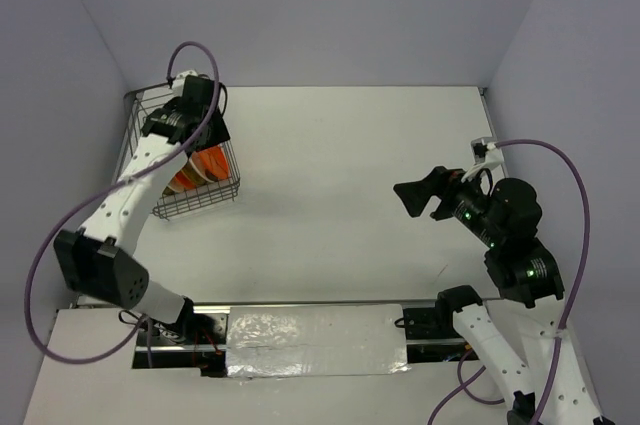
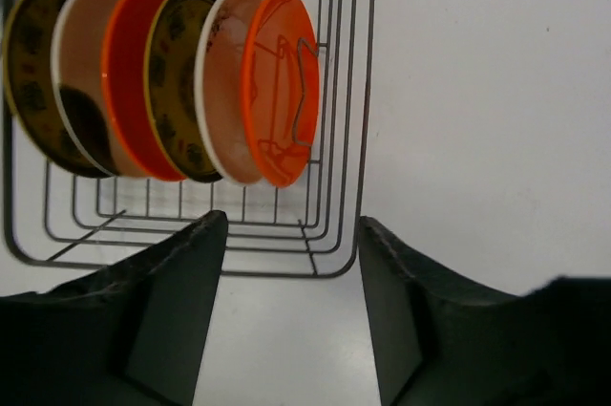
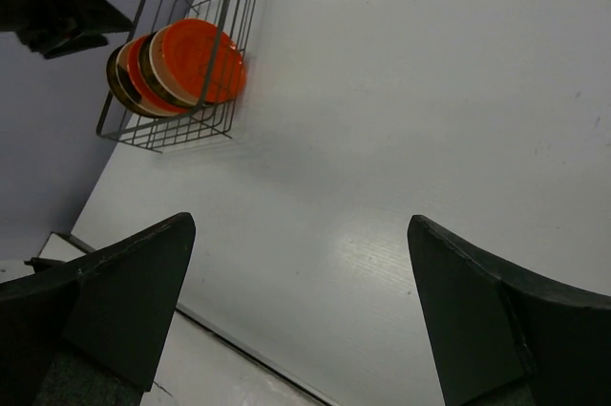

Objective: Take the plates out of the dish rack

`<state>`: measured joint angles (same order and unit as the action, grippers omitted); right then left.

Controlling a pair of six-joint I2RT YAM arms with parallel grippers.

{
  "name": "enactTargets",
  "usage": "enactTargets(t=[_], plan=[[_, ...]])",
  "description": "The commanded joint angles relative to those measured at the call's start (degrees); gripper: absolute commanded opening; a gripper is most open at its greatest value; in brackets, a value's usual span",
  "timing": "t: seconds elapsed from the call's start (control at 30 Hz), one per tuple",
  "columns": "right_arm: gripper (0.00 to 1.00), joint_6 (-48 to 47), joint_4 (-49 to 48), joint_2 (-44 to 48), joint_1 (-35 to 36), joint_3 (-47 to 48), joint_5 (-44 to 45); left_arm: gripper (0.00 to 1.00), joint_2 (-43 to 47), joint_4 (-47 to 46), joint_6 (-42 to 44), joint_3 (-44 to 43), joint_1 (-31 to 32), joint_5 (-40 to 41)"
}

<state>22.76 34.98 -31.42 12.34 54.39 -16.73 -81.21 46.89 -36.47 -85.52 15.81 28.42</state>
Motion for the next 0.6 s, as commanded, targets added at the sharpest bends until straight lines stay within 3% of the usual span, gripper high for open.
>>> enactTargets(t=[0.0, 0.07, 0.57], plan=[[1.0, 0.4, -4.1, -0.7, 0.2, -1.6, -3.3, 0.64, -5.7, 0.9, -2.7, -5.3, -2.2, 1.4], [1.0, 0.2, -4.6, -0.5, 0.3, -2.3, -4.1, 0.55, -8.6, -0.2, -3.1, -5.8, -3.2, 2.4], [1.0, 1.0, -8.2, -1.3, 0.2, -6.8, -6.6, 0.42, -20.7, -3.6, -2.6, -5.6, -8.2, -0.9]])
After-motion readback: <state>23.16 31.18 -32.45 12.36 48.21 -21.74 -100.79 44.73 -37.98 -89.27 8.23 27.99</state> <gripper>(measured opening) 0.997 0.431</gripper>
